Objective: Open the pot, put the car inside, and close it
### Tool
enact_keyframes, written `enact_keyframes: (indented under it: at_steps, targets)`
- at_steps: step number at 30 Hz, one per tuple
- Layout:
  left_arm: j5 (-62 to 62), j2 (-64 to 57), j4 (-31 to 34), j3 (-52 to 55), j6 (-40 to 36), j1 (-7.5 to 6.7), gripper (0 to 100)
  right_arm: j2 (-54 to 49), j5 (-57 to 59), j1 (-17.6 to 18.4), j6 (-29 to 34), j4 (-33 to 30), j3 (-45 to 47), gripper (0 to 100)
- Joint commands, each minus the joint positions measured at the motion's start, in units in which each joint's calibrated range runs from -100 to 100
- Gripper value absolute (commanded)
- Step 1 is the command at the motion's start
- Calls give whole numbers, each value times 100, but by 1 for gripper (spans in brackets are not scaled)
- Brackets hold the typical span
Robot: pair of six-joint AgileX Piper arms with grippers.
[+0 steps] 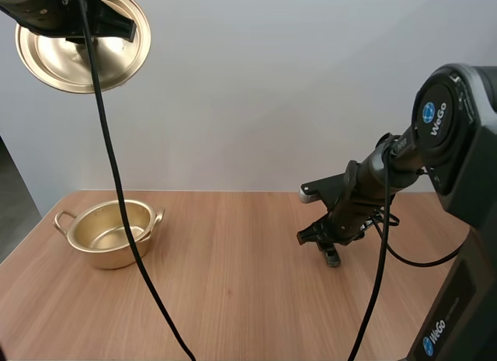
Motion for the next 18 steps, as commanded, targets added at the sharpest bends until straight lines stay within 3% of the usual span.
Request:
enact_keyframes:
  at_steps: [1, 3, 4, 11, 14, 18]
  targets:
    - [45, -10, 0, -7, 4, -1, 0, 74, -1, 0, 2, -78, -6, 31]
    - [88, -22, 0, -7, 4, -1, 0, 149, -1, 0, 2, -168, -6, 4]
    - [93, -40, 0, -7, 4, -1, 0, 173, -1, 0, 2, -202, -6, 0]
    - [110, -123, 0, -7, 4, -1, 0, -165, 155, 18, -19, -51, -384, 0]
    - [110, -228, -110, -7, -5, -1, 0, -637, 484, 177, -337, 453, -816, 0]
    - [65, -482, -407, -7, -28, -1, 0, -1210, 1216, 665, -949, 1371, -1499, 0]
